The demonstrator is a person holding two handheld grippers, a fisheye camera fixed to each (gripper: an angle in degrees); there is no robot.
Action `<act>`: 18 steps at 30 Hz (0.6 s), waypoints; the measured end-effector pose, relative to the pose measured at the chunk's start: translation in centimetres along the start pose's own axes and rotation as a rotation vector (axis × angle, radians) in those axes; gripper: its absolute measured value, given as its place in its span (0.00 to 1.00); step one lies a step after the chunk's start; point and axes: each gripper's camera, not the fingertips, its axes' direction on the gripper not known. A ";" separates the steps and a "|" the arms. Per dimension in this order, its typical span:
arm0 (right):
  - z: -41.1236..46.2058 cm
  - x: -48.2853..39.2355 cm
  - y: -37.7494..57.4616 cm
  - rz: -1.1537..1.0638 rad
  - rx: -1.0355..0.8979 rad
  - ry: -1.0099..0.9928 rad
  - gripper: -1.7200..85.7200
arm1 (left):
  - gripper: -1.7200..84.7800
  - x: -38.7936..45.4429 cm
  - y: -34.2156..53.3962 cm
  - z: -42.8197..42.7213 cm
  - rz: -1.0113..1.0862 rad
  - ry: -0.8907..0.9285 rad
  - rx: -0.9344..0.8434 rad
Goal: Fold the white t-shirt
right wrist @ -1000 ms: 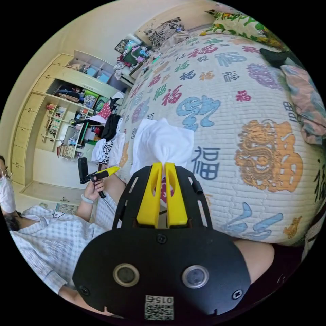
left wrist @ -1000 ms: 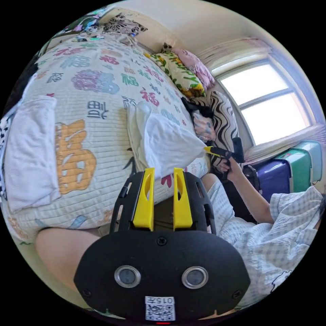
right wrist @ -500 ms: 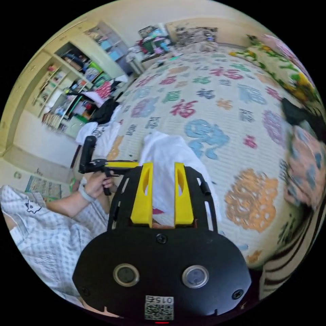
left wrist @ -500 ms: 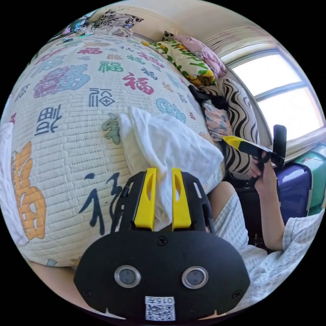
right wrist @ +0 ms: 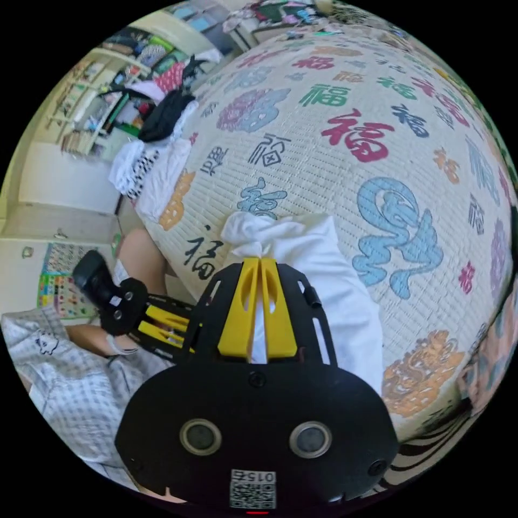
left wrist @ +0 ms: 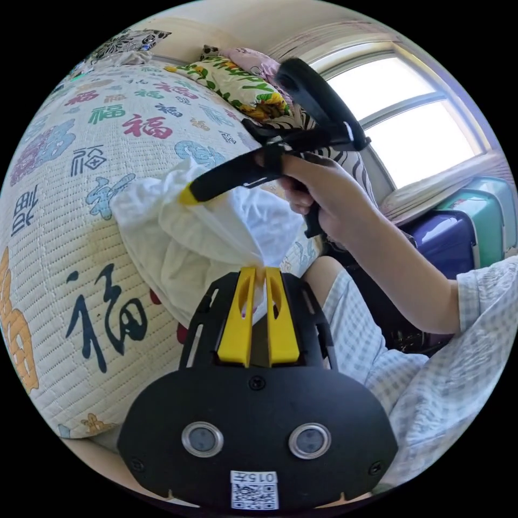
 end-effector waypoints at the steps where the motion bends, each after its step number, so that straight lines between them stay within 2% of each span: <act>1: -1.7 0.7 2.0 0.036 0.070 -0.064 0.02 | 0.07 -0.1 0.2 -0.3 -0.003 0.009 0.000; 4: -6.3 2.2 8.2 0.134 0.242 -0.147 0.02 | 0.09 -0.9 1.5 -2.6 -0.027 0.012 0.047; 9: -12.4 3.8 20.0 0.313 0.489 -0.257 0.01 | 0.15 -4.0 2.0 -6.8 -0.180 -0.185 0.168; 12: -15.7 3.6 27.0 0.387 0.628 -0.298 0.01 | 0.17 -5.9 0.9 -7.0 -0.236 -0.211 0.175; 16: -20.4 1.7 34.0 0.415 0.722 -0.254 0.01 | 0.16 -7.9 -0.7 -5.8 -0.301 -0.141 0.156; 18: -22.5 0.8 36.3 0.403 0.771 -0.257 0.01 | 0.13 -8.8 -1.6 -5.1 -0.358 -0.090 0.167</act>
